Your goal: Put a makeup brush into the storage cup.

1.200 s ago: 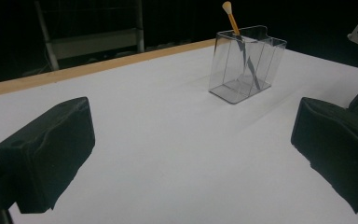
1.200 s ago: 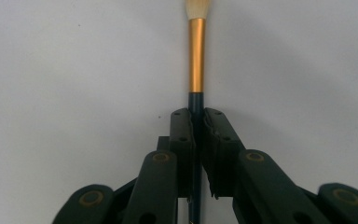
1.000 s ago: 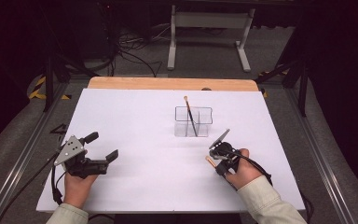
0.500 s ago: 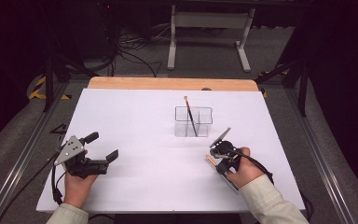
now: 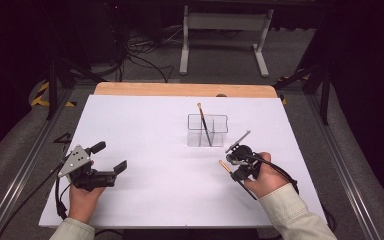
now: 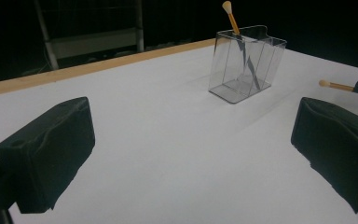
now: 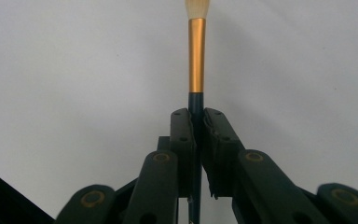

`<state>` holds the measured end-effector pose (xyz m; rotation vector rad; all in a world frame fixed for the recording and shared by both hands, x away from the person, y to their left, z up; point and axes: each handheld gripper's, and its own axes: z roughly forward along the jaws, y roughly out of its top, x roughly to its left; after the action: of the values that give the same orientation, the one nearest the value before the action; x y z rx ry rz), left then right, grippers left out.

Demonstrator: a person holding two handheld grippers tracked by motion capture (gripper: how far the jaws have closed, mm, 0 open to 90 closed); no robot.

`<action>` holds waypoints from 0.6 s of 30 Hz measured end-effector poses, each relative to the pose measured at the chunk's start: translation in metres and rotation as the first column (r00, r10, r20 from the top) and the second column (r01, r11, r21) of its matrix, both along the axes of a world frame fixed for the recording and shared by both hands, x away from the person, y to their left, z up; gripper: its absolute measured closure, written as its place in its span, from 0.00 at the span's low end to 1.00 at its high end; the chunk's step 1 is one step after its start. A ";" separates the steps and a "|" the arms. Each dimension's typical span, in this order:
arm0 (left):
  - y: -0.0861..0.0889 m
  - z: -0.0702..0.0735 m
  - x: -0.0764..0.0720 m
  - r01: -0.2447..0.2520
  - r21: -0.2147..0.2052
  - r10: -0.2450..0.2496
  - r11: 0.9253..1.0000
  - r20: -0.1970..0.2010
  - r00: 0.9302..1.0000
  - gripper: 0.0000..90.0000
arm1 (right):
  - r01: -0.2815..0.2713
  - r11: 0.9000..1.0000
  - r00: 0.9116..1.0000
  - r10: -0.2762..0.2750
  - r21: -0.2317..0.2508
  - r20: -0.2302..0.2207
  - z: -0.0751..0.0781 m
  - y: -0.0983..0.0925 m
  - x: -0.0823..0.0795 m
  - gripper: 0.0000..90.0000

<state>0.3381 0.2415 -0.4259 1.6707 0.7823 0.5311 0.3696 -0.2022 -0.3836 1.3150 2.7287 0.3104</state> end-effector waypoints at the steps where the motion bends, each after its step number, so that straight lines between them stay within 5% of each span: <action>1: 0.000 0.000 0.000 0.000 0.000 0.000 1.000 0.000 1.000 0.00 | -0.002 1.000 1.000 0.002 0.006 0.012 0.003 0.000 0.000 0.92; 10: 0.000 0.000 0.000 0.001 0.000 -0.001 1.000 0.000 1.000 0.00 | -0.007 0.998 0.996 0.001 0.057 0.091 0.018 -0.003 -0.002 0.92; 18: 0.000 0.000 0.000 -0.001 0.003 0.001 1.000 0.001 1.000 0.00 | -0.012 0.991 0.979 -0.015 0.134 0.205 0.030 -0.010 -0.007 0.92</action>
<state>0.3379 0.2418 -0.4257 1.6730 0.7817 0.5336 0.3629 -0.2122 -0.3534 1.2378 2.5726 0.6045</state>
